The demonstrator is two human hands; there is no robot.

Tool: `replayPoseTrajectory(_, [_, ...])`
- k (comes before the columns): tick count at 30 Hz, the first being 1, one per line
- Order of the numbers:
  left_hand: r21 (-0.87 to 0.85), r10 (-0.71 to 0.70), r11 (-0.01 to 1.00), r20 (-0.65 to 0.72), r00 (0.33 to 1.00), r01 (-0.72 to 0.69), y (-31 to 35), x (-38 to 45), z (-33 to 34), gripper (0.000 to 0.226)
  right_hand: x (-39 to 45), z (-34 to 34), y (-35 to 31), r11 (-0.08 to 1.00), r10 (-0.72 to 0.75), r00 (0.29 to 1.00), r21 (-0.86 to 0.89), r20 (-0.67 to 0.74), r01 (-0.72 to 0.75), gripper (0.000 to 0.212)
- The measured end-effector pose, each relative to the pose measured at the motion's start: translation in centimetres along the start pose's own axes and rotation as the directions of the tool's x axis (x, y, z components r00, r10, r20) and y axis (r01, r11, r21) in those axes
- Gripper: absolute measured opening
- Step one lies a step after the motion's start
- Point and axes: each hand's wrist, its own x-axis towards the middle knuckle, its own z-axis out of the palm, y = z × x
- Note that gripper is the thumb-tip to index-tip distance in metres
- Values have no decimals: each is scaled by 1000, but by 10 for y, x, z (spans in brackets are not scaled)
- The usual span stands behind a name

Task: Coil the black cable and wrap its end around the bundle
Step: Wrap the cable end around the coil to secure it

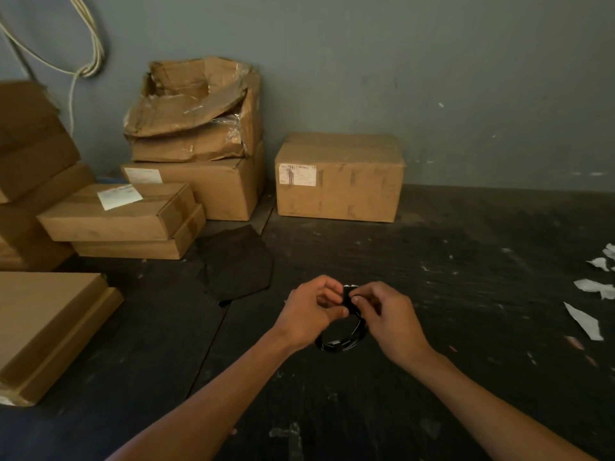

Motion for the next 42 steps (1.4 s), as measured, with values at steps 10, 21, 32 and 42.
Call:
replayPoseTrajectory(10, [32, 29, 999, 97, 995, -32, 11, -7, -7, 40, -2, 7, 6, 998, -54, 998, 22, 22, 54, 19])
replayPoseTrajectory(21, [63, 56, 996, 127, 990, -65, 7, -7, -10, 36, 3, 13, 7, 991, 108, 993, 70, 54, -112, 14])
replayPoseTrajectory(32, [-59, -57, 997, 16, 998, 58, -32, -2, 2, 29, 22, 17, 29, 935, 303, 949, 217, -87, -279, 24])
replayPoseTrajectory(42, [-386, -412, 834, 40, 910, 394, -77, -1, 21, 38, 8, 40, 84, 850, 478, 876, 283, -62, -444, 29])
